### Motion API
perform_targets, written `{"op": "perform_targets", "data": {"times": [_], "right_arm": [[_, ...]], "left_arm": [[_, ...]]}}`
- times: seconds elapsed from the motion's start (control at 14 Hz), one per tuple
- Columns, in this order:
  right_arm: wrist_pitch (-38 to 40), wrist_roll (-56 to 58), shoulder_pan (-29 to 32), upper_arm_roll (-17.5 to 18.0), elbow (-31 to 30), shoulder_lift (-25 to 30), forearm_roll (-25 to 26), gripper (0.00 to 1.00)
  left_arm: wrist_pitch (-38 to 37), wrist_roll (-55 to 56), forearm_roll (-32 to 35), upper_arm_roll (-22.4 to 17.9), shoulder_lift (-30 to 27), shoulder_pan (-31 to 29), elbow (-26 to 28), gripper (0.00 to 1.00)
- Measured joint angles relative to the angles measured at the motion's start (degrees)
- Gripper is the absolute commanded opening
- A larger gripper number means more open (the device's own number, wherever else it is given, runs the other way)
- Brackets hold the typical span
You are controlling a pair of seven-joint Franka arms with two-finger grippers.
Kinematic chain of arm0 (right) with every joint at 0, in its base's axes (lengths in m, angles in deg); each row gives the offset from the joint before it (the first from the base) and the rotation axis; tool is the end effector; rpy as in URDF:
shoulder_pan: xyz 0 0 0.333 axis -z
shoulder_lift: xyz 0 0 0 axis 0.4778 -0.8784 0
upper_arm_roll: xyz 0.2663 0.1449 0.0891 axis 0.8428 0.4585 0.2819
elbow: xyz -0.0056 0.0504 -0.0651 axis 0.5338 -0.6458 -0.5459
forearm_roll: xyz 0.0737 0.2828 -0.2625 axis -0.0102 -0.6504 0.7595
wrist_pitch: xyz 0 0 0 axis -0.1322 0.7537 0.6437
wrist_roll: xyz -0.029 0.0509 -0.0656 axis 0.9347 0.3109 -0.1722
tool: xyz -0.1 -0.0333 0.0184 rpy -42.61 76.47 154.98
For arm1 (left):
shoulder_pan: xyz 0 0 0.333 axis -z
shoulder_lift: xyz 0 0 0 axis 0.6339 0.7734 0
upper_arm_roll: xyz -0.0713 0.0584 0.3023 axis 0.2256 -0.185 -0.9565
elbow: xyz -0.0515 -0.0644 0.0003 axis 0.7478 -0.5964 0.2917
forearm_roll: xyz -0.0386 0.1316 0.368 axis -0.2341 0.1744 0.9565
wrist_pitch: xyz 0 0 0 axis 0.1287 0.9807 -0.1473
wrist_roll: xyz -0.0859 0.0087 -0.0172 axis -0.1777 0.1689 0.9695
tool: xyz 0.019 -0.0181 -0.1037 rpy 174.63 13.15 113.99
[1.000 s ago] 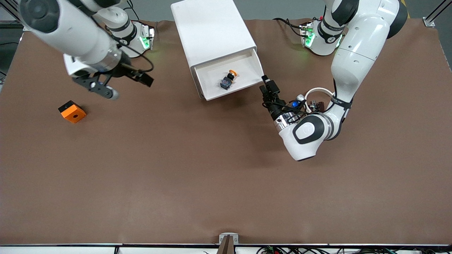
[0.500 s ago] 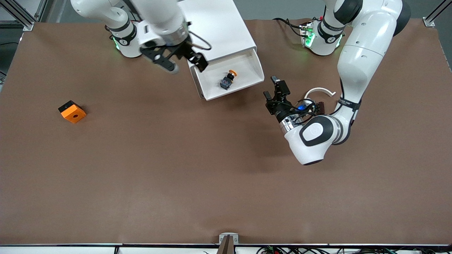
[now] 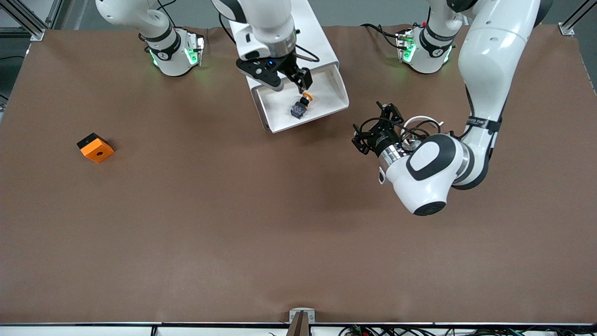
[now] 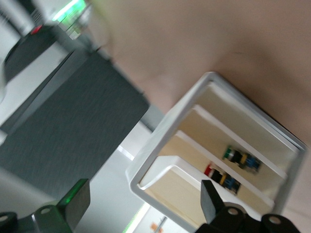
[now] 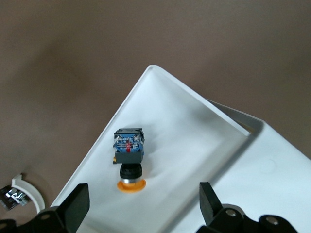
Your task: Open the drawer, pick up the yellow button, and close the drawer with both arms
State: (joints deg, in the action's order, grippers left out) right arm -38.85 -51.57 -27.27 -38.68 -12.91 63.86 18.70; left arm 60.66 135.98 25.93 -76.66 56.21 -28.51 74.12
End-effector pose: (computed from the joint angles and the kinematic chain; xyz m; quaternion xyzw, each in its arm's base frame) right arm 0.3734 0.4910 0.4905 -0.9576 0.2845 0.0353 0.0288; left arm 0.5652 -0.2885 0.3437 -0.7664 -0.3737 0.5159 0.0822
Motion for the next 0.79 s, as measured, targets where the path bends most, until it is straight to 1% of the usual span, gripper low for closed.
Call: {"op": "perform_targets", "data": {"times": [0.14, 0.29, 0.57, 0.79], "right_arm": [[-2.2, 0.0, -0.2, 0.0, 0.0, -2.2, 0.8, 1.00], [-3.7, 0.0, -0.3, -0.1, 0.0, -3.7, 1.8, 1.00], [-4.4, 0.0, -0.4, -0.1, 0.0, -5.3, 3.1, 1.00], [-5.2, -1.3, -0.6, -0.1, 0.0, -6.4, 4.1, 1.00]], "left_arm": [[3.7, -6.7, 4.1, 0.6, -2.7, 0.2, -0.1, 1.00], [8.7, -10.9, 9.7, 2.5, -5.0, 0.2, -0.1, 1.00], [20.0, -12.2, 19.2, 8.1, -6.9, 0.3, -0.1, 1.00], [25.1, -12.2, 25.0, 11.5, -6.9, 0.4, 0.3, 1.00]]}}
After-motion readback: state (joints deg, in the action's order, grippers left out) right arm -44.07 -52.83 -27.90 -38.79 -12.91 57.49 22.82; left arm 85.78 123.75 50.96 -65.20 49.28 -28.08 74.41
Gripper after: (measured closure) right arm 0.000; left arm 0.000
